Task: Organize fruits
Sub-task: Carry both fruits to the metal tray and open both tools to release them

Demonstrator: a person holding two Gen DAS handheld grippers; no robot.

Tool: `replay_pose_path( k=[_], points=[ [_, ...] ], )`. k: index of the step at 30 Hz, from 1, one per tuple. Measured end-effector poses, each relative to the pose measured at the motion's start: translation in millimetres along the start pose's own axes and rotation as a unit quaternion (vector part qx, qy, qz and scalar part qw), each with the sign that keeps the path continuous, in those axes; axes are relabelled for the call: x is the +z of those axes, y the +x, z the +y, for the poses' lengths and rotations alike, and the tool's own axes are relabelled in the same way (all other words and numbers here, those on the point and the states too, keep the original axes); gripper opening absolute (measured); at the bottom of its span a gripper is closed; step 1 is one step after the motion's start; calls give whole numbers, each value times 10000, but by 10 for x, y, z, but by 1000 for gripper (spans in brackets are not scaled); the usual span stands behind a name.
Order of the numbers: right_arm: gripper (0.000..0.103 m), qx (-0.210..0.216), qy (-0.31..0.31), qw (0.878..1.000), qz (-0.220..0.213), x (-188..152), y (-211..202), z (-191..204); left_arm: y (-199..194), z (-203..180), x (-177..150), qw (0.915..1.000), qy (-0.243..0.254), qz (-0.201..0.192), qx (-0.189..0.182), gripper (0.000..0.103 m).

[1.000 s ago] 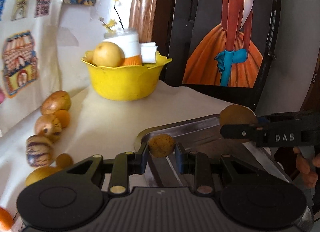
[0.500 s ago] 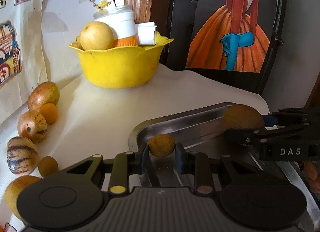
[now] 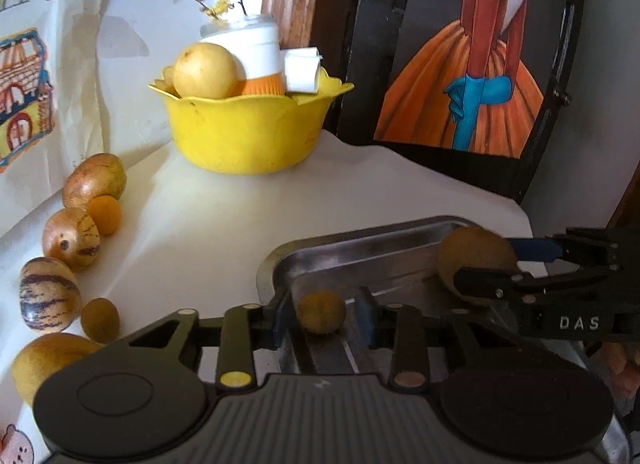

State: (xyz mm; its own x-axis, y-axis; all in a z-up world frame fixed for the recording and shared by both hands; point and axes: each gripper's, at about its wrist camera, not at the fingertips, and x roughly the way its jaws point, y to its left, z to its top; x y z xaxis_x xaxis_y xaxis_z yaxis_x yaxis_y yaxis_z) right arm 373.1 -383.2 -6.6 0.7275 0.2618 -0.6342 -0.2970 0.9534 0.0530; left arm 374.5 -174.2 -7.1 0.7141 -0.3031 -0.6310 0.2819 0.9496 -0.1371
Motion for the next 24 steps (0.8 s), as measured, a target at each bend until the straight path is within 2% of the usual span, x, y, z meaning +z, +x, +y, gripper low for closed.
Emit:
replay_pose_path(
  k=[2,4,7,8,12,17,24],
  points=[
    [69,-19,8,10000,-31,-8,-59,10,-83,4,5,9999,-103,-73,-4,58],
    [72,-66,29,9999,-105,-18,-138,25,-189,4,2,9997,-185,-170,12,63],
    [80,-88,145,9995,-251,-40,-286,49,-360,0,-21,9991,-278,-300,69,77],
    [82,-81,178,9994,-302,-50,-342,63,-424,-1,-34,9988,-330,-350,107,85],
    [95,-100,285,9981,-533,-113,-602,162,-703,-8,-122,9969,-491,-582,191,100],
    [102,-126,299,9970,-698,-238,-946,340,-1064,-24,-290,9946,-627,-769,298,102],
    [102,-148,211,9959,-866,-462,-1437,605,-1526,-20,-558,9922,-802,-855,431,102]
  ],
)
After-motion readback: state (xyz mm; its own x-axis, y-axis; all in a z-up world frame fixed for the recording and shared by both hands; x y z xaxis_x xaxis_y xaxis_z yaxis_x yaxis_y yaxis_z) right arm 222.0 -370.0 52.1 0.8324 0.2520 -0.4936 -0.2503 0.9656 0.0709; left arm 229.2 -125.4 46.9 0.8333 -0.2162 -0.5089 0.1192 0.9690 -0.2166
